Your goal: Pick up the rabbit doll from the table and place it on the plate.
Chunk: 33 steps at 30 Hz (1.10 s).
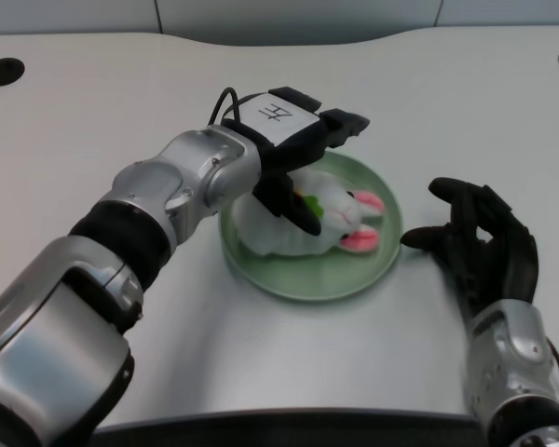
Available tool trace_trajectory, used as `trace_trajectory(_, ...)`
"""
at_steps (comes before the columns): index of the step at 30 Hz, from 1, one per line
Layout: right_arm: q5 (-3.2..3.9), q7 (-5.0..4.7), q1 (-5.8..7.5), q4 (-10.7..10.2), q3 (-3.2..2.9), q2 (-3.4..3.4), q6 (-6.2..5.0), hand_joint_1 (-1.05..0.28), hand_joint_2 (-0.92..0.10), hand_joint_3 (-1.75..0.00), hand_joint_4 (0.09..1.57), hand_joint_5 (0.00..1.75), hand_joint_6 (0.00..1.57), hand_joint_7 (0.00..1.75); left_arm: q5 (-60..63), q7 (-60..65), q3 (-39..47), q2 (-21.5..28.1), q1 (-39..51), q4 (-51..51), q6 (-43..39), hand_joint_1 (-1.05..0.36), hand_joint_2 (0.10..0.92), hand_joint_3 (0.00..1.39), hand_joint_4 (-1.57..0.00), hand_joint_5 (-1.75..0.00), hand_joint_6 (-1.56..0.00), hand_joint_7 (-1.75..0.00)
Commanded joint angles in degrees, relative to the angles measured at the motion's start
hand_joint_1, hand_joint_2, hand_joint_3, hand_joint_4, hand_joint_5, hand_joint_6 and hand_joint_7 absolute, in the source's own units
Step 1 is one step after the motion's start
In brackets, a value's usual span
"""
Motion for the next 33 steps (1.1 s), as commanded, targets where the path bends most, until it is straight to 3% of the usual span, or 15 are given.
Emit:
trace_trajectory(1, 0.58, -0.33, 0.18, 0.0, -0.23, 0.23, 1.08, -0.42, -0.92, -0.39, 0.83, 1.28, 0.71, 0.96, -2.2, -1.9, 1.9, 1.8, -0.1, -2.2, -0.6, -1.05, 0.921, 0.17, 0.0, 0.0, 0.0, 0.0)
trace_trajectory(5, 1.12, 0.39, 0.28, -0.1, -0.53, 0.32, 0.94, -0.4, -0.92, -0.41, 0.82, 1.28, 0.71, 0.95, -5.9, -3.1, 6.0, 5.1, 1.7, -6.3, -1.1, -1.04, 0.921, 0.15, 0.0, 0.0, 0.0, 0.0)
trace_trajectory(9, 0.35, -0.43, 0.57, -1.3, 0.22, 0.48, 1.17, -0.4, -0.92, -0.42, 0.81, 1.3, 0.71, 0.96, -12.9, -6.5, 12.0, 9.2, 5.3, -10.1, -2.5, -0.99, 0.921, 0.12, 0.0, 0.0, 0.0, 0.0)
trace_trajectory(14, 0.04, -0.74, 0.43, -1.0, 0.42, 0.29, 1.31, -0.42, -0.92, -0.42, 0.81, 1.31, 0.71, 0.98, -21.2, -9.3, 19.1, 12.0, 11.9, -15.7, -2.6, -0.95, 0.921, 0.15, -0.01, 0.0, -0.01, 0.0)
trace_trajectory(18, 0.14, -0.77, 1.05, -2.4, 0.68, 0.67, 1.42, -0.41, -0.92, -0.43, 0.81, 1.32, 0.7, 0.99, -29.2, -9.8, 25.1, 10.8, 17.4, -18.9, -3.5, -0.76, 0.921, 0.13, -0.06, -0.03, -0.06, -0.03)
trace_trajectory(20, 0.38, -0.64, 1.35, -3.1, 0.69, 0.75, 1.96, -0.4, -0.92, -0.44, 0.81, 1.33, 0.7, 0.99, -33.4, -8.4, 28.6, 9.3, 22.2, -21.8, -2.8, -0.67, 0.921, 0.18, -0.12, -0.08, -0.09, -0.04)
trace_trajectory(21, 0.39, -0.52, 1.51, -3.3, 0.73, 0.8, 1.72, -0.4, -0.92, -0.44, 0.81, 1.33, 0.7, 0.99, -35.6, -8.2, 30.4, 8.7, 24.8, -24.0, -1.6, -0.63, 0.921, 0.2, -0.14, -0.1, -0.1, -0.05)
trace_trajectory(26, 0.87, 0.08, 1.74, -3.4, 0.47, 0.72, 1.95, -0.41, -0.92, -0.45, 0.81, 1.33, 0.69, 1.0, -43.0, -9.9, 35.4, 7.1, 32.3, -31.9, 3.3, -0.61, 0.921, 0.38, -0.17, -0.22, -0.15, -0.06)
trace_trajectory(30, 0.64, 0.57, 1.74, -3.3, 0.63, 0.57, 1.4, -0.41, -0.92, -0.44, 0.82, 1.32, 0.7, 1.0, -49.8, -12.2, 39.4, 5.9, 36.5, -36.7, 9.7, -0.63, 0.921, 0.36, -0.16, -0.33, -0.18, -0.05)
trace_trajectory(33, 0.5, 0.14, 1.5, -3.2, 0.65, 0.5, 2.02, -0.41, -0.92, -0.43, 0.81, 1.31, 0.69, 1.0, -55.9, -15.7, 41.9, 5.8, 38.9, -40.1, 16.6, -0.63, 0.921, 0.35, -0.13, -0.36, -0.2, -0.05)
